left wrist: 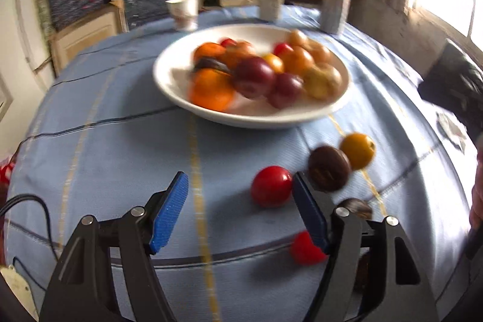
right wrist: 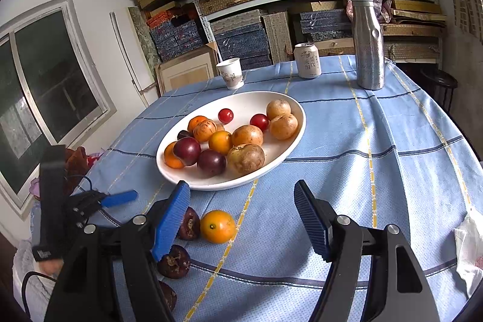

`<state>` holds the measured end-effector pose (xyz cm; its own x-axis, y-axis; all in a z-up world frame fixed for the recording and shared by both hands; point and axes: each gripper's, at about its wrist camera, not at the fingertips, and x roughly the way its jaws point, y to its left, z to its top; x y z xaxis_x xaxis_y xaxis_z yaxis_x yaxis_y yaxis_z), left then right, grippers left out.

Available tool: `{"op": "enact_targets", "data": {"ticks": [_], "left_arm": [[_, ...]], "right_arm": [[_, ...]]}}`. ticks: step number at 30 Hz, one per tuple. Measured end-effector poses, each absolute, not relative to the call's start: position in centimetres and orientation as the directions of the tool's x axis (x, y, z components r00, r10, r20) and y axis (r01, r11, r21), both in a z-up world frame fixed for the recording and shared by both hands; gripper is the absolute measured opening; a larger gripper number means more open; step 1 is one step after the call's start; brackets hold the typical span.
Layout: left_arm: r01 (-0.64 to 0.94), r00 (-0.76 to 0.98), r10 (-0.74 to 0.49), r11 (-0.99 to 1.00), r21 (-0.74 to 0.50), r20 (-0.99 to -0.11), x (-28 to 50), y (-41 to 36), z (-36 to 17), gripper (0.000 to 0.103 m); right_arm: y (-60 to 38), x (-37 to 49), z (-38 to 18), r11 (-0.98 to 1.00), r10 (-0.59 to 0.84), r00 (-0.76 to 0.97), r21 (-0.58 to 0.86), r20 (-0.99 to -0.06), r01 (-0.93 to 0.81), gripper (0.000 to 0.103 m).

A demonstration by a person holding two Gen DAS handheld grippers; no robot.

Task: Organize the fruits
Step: 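Withdraw both tools from the bowl toward the remaining fruits, then grasp a red tomato with the left tool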

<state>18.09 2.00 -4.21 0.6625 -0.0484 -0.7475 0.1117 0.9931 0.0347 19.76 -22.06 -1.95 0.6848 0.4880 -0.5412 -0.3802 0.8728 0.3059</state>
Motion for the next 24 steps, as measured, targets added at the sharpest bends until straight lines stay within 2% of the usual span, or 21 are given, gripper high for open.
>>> {"op": "enact_targets", "data": {"ticks": [4,8,13,17,19,24], "left_arm": [[0.116,0.669,-0.059,0.993,0.026,-0.741,17.7,2.4,-4.1,0.069],[0.172,0.661,-0.058,0.982,0.076,-0.748,17.7,1.0,-4.7,0.069],[0.145,0.649,-0.077,0.989,0.024,-0.757,18.5,2.0,-4.9,0.068],[0.133,0.643,-0.076,0.991,0.014,-0.762,19.2,2.5,-5.1,0.06],[0.124,0.64,-0.078,0.992,0.002,-0.764,19.5,2.9,-5.2,0.052],[0.106,0.619,-0.089,0.994,-0.029,-0.78,19.9,3.7,-5.6,0.044]], "right_arm": [[-21.8,19.7,-2.0,0.871,0.492,0.678,0.298,-0.547,-0.391,0.072],[-21.2,19.5,-2.2,0.868,0.495,0.663,0.278,-0.561,-0.413,0.072],[-20.7,19.5,-2.5,0.868,0.492,0.653,0.268,-0.575,-0.417,0.072],[-20.0,19.5,-2.9,0.868,0.488,0.641,0.253,-0.592,-0.427,0.072],[-19.8,19.4,-3.0,0.868,0.487,0.638,0.249,-0.596,-0.43,0.072],[-19.5,19.3,-3.2,0.868,0.486,0.632,0.246,-0.603,-0.432,0.072]]}}
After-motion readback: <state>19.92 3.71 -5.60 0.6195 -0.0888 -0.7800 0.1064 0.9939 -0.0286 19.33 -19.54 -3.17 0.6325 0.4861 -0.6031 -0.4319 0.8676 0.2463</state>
